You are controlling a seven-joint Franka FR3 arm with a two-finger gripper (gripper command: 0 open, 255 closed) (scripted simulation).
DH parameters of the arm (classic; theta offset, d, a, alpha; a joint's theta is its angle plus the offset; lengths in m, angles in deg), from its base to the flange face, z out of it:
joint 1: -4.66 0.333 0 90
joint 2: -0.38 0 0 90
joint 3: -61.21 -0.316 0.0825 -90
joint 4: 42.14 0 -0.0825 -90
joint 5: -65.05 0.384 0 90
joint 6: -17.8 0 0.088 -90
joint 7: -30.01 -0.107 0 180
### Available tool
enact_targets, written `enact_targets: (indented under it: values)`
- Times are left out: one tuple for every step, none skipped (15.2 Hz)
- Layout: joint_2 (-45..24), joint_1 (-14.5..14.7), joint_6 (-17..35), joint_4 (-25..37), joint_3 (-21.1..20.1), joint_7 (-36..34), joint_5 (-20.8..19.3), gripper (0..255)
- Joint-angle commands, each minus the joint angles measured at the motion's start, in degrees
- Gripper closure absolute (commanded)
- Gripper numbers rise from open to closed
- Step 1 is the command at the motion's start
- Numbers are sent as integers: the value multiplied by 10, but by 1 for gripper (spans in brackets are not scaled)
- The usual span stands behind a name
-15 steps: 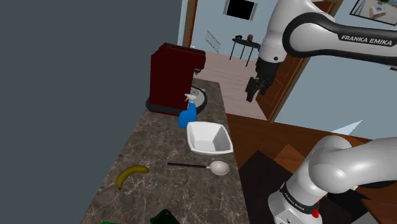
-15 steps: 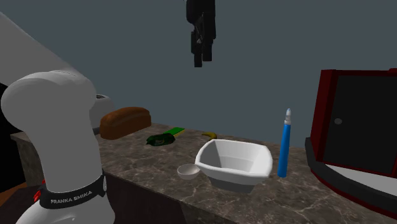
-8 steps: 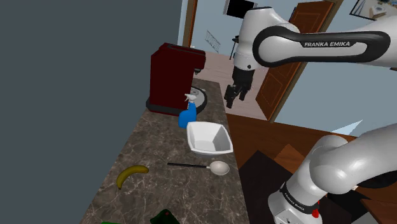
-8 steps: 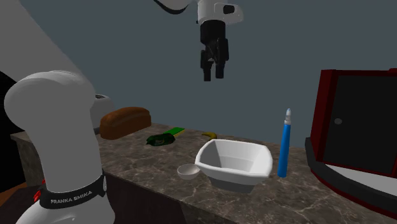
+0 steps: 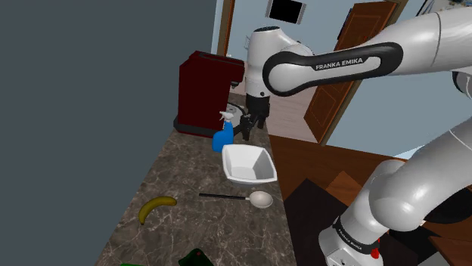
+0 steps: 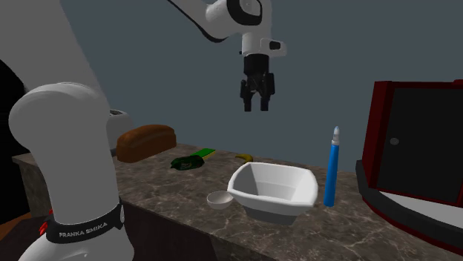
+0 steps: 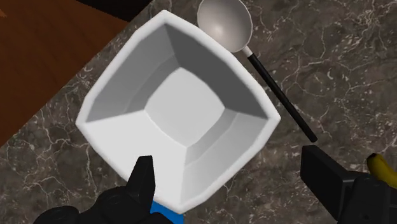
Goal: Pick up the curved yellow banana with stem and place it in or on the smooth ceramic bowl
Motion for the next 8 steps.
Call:
enact_targets:
  values:
    - [-48,7,15,26,-13,-8,-6,0]
    - [-69,10,21,38,-18,-11,-10,0]
    - [-90,13,26,49,-24,-14,-14,0]
    - [-111,17,31,62,-28,-17,-18,0]
    - [-132,20,35,75,-33,-20,-23,0]
    - [-153,24,38,88,-38,-23,-28,0]
    - [-174,29,41,102,-42,-26,-34,0]
    - [-195,33,44,116,-46,-29,-40,0]
